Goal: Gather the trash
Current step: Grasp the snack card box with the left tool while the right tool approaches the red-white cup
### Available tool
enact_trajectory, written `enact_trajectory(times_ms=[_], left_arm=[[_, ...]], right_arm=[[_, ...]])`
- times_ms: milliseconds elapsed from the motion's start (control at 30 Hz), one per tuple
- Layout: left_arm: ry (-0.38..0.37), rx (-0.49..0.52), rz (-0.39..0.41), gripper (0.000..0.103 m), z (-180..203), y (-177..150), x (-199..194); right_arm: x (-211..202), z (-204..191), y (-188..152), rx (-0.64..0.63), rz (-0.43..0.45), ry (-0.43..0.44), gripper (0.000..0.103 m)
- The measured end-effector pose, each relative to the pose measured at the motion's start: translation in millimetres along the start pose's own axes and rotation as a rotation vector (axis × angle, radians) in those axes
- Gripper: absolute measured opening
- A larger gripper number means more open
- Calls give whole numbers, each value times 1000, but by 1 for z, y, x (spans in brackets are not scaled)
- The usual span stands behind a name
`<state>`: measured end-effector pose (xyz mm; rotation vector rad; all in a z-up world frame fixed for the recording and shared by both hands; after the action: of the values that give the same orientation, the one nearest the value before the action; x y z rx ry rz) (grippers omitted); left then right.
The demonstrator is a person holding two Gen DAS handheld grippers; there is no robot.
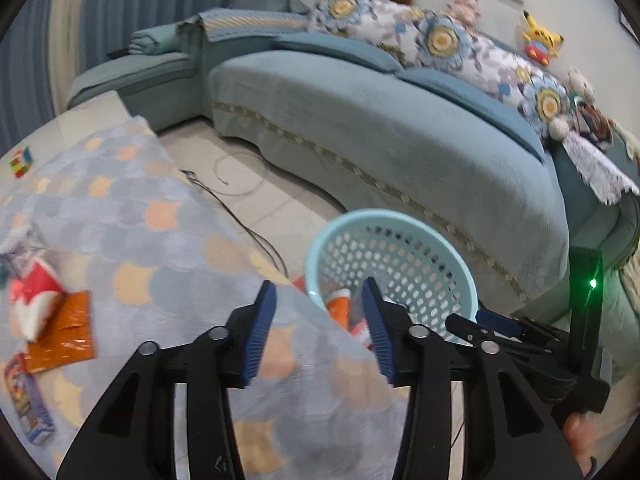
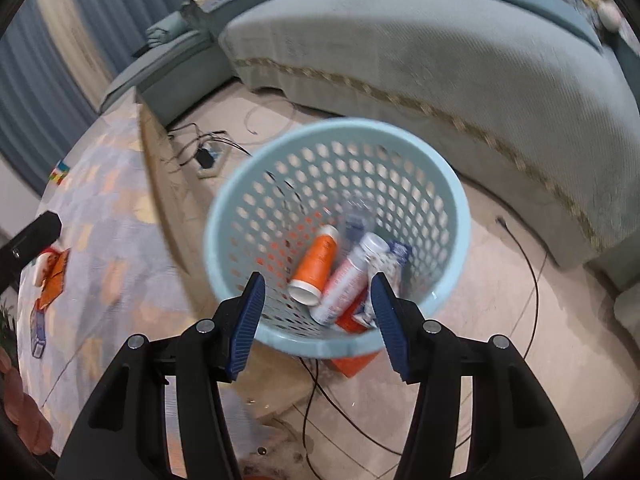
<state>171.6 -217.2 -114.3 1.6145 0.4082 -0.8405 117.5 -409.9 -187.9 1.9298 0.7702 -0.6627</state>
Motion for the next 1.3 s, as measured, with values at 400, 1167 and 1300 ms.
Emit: enact_trajectory(times_ms=[400, 1167, 1300], left_arm=[[269, -262, 42, 81, -182, -19, -70], [336, -432, -229, 81, -301, -127, -11], [331, -435, -221, 80, -302, -124, -6]], right_arm=[[-5, -165, 17, -350, 78, 163, 64], [84, -360, -19, -688, 20, 310, 68], [103, -370, -21, -669, -7, 325, 68]])
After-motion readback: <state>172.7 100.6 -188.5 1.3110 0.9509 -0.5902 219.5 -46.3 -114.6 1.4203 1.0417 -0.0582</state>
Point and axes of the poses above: each gripper's, at about its wrist camera, not at the fingertips, and x roughly the way its jaws point, z to its right, y to its top, the point moved 9 cm from there along x, roughly the way its jaws point, and after that the axes turned 15 degrees about y, right-handed, at the moved point
